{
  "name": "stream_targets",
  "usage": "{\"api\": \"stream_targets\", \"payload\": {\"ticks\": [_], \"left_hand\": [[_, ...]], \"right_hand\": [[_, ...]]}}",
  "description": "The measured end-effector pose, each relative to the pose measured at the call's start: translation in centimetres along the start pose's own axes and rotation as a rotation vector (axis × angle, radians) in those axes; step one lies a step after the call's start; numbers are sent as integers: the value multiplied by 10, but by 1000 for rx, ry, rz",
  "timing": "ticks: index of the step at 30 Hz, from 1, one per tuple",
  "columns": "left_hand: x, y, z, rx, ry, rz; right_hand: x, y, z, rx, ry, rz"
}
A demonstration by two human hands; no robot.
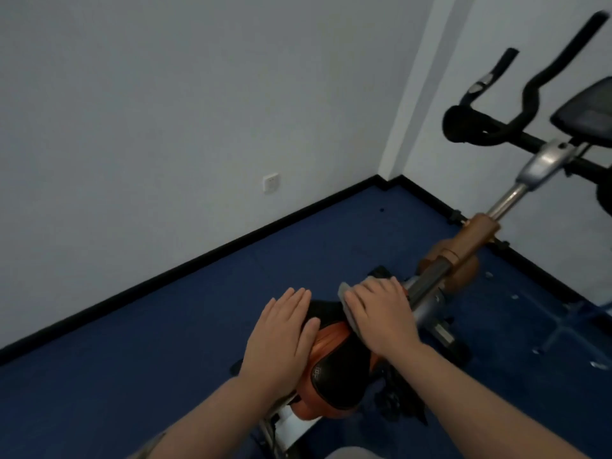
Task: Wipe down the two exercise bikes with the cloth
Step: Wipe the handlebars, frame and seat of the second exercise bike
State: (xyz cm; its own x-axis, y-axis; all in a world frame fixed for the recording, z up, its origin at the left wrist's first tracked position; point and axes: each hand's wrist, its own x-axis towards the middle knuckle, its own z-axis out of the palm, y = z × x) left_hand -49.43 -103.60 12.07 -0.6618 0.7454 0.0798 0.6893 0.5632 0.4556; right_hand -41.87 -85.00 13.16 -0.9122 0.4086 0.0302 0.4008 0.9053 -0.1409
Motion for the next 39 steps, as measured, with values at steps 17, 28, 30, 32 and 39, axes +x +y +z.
{"api": "stream_targets", "payload": {"ticks": [17, 28, 30, 32, 39], "left_hand": [[23, -16, 6, -168, 32, 56], [28, -19, 7, -213, 29, 137], [28, -20, 8, -226, 34, 144], [28, -20, 9, -244, 38, 150], [27, -19, 8, -273, 39, 165]], "right_hand": [[3, -23, 4, 358, 126, 712], [-19, -61, 2, 115, -58, 689], [-29, -71, 4, 142, -68, 692], [-49, -95, 11, 128, -47, 652], [-63, -118, 7, 148, -43, 686]]}}
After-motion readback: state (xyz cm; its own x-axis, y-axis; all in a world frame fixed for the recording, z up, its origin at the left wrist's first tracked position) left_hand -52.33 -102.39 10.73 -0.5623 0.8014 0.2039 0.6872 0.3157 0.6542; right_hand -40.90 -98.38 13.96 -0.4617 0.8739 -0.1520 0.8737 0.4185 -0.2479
